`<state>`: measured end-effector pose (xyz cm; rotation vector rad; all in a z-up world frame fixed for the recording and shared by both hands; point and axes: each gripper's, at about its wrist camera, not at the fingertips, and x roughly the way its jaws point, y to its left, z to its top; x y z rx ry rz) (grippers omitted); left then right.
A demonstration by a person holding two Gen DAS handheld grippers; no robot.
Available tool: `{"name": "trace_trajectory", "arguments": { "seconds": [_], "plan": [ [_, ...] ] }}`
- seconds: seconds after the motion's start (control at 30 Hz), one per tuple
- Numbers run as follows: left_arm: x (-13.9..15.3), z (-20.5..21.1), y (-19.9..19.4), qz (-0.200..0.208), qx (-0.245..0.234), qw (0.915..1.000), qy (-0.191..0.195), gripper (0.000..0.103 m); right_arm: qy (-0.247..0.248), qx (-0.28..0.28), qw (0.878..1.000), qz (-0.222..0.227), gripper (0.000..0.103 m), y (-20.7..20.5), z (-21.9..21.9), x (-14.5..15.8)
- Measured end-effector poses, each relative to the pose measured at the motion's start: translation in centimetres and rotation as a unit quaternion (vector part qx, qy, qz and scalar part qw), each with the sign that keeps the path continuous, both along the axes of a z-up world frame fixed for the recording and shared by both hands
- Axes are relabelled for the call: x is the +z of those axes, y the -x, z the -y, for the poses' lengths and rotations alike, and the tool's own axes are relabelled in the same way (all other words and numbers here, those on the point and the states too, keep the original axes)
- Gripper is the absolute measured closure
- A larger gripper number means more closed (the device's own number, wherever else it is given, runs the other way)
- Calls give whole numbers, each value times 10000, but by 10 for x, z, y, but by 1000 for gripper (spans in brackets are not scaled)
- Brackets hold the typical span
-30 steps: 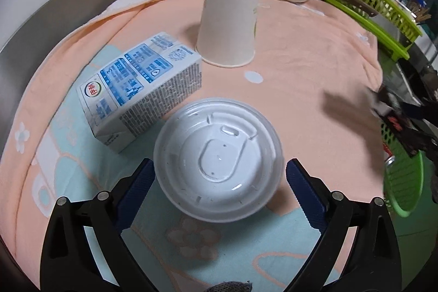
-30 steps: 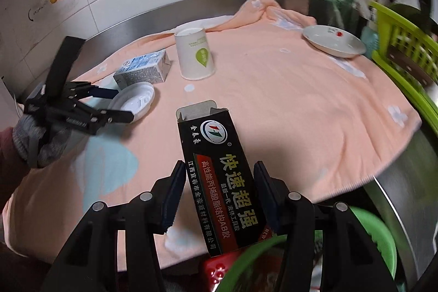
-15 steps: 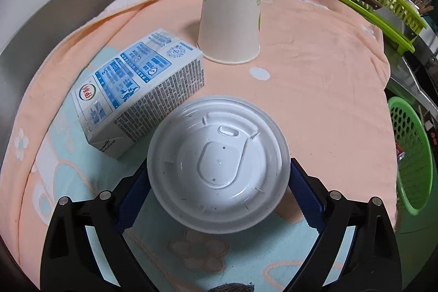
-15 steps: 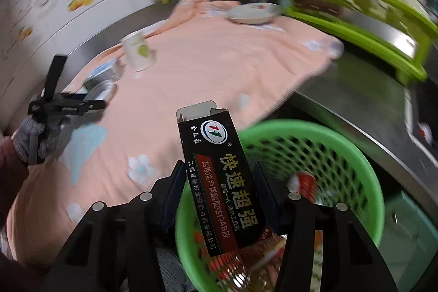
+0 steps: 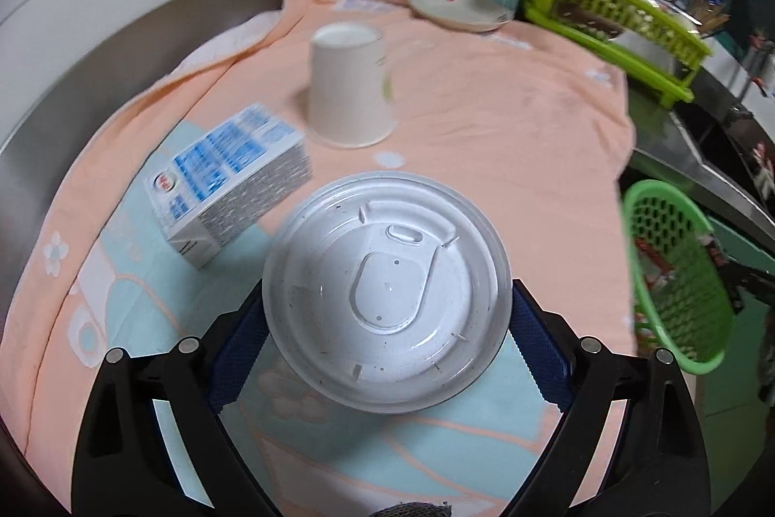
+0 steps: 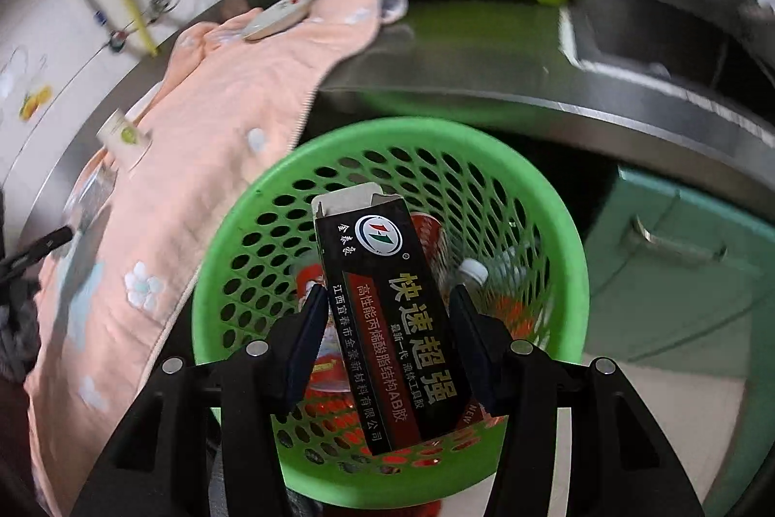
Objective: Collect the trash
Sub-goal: 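Carry the black box with the right gripper and drop it into the green basket, then carry the white plastic lid with the left gripper and drop it into the basket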
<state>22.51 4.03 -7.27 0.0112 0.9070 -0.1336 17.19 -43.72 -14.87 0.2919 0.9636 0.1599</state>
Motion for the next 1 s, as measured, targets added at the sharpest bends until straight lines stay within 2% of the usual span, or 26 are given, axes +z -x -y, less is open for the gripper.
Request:
{"name": "trace_trajectory", "arguments": {
  "seconds": [0.1,0.17,0.5,0.77,1.0],
  "plan": [
    [12,18,9,120,-216,9997,11,12,-175,-166,9997,-11,50,4,9,-6],
    [18,30,12,163,-349,9992,61,12,-242,-246,9994,52,41,8,14,-6],
    [31,114,25,226,-1135,9929,290,12,-224,-291,9988,333,40,33,32,10],
    [13,207,29,-31,-1861,9818,373,12,36,-192,9966,803,36,65,42,35],
    [-23,289,22,-525,-2339,9705,243,12,50,-338,9930,1132,35,91,63,48]
  ]
}}
